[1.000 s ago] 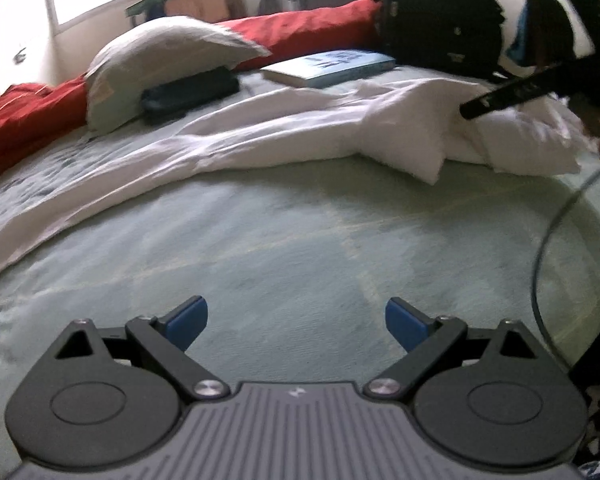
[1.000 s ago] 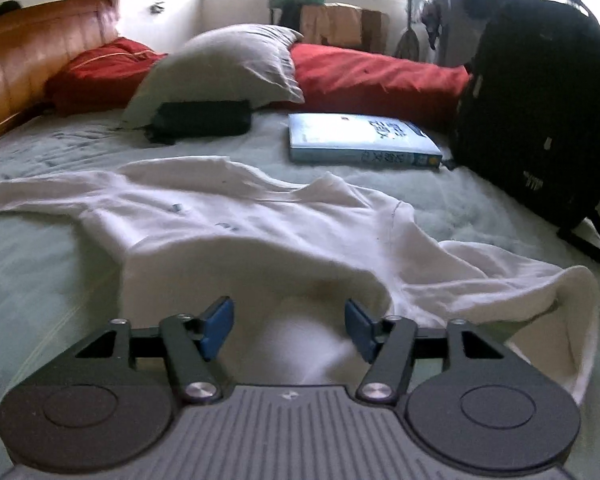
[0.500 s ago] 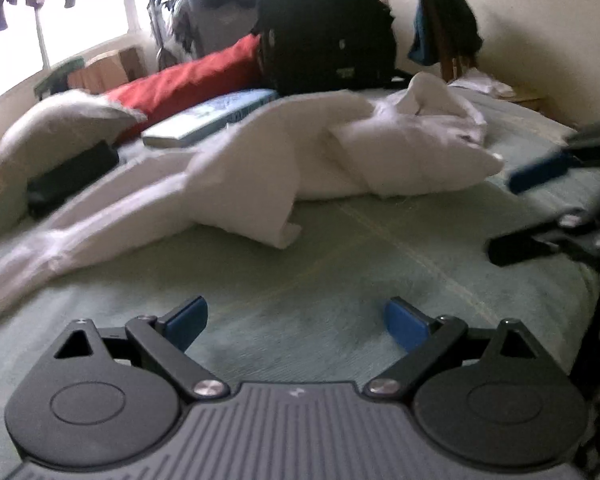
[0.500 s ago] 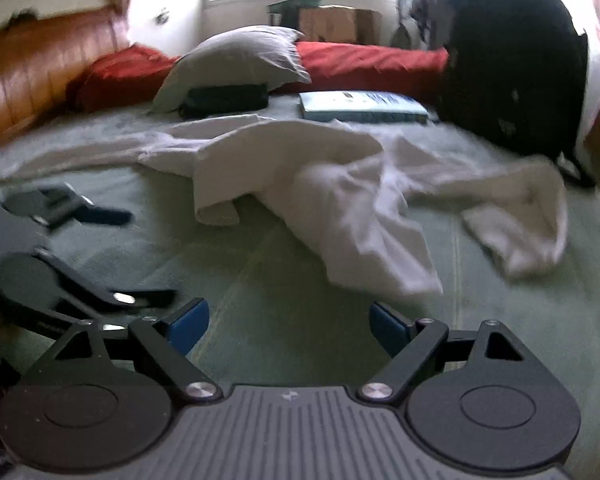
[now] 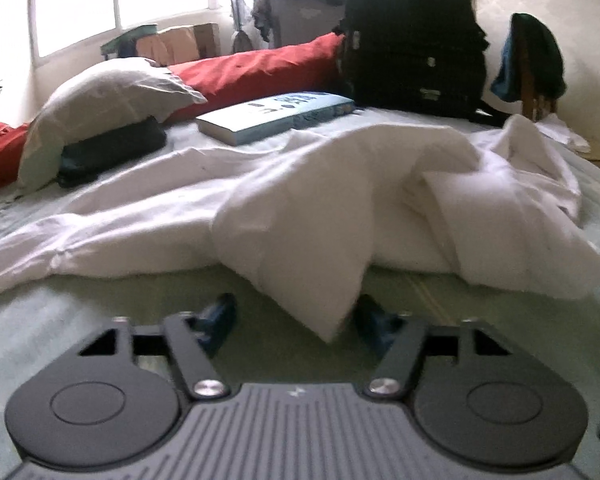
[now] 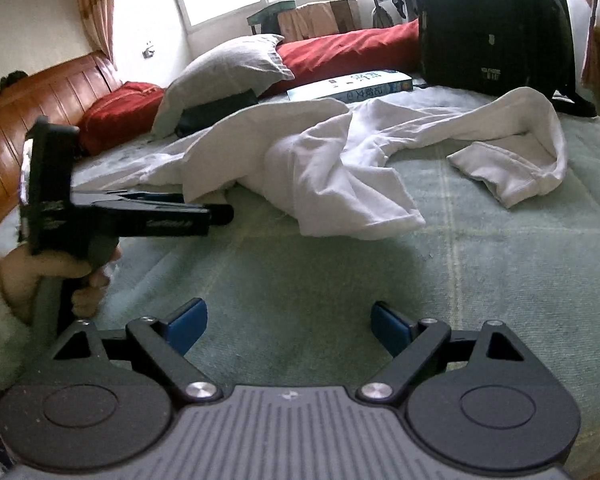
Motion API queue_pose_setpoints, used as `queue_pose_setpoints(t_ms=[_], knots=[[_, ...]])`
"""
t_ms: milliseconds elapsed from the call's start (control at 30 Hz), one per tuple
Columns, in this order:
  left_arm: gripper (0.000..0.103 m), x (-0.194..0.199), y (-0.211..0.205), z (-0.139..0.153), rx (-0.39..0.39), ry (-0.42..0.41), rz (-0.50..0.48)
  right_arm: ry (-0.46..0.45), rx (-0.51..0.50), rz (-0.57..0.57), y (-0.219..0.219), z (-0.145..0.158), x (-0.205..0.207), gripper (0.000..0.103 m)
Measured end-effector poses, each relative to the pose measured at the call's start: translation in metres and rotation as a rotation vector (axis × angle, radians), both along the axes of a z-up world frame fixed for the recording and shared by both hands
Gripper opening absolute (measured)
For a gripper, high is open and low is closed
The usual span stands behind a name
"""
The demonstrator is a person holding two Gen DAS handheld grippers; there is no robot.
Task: Fold clothes
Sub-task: 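Grasp the sweatshirt fabric with the left gripper while the right gripper grasps another part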
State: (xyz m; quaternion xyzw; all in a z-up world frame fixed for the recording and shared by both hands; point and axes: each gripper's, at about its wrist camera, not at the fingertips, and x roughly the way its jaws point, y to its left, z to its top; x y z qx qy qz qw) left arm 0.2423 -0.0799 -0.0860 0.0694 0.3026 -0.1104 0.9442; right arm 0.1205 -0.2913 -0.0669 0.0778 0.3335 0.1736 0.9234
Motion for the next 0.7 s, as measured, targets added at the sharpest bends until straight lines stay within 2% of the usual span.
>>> queue_pose_setpoints(t_ms=[167, 267, 367, 467, 567, 700], knots=[[0.023, 0.005, 0.009, 0.004, -0.058, 0.002, 0.045, -0.009, 0.006, -0.010, -0.002, 0.001, 0.000, 0.092], [0.021, 0.002, 0.017, 0.009, -0.097, 0.009, 0.038, -0.016, 0.003, -0.014, 0.000, 0.002, 0.003, 0.092], [0.027, -0.001, 0.024, 0.012, -0.120, 0.017, 0.025, -0.014, 0.005, -0.012, 0.002, 0.002, 0.007, 0.092], [0.027, 0.000, 0.030, 0.011, -0.157, 0.044, 0.035, -0.012, 0.008, -0.009, 0.004, 0.003, 0.011, 0.092], [0.029, 0.003, 0.032, 0.011, -0.147, 0.016, 0.052, -0.007, 0.010, -0.004, 0.007, 0.000, 0.012, 0.092], [0.020, 0.006, 0.043, 0.015, -0.203, 0.018, 0.074, -0.007, 0.076, -0.020, -0.001, -0.001, 0.015, 0.091]])
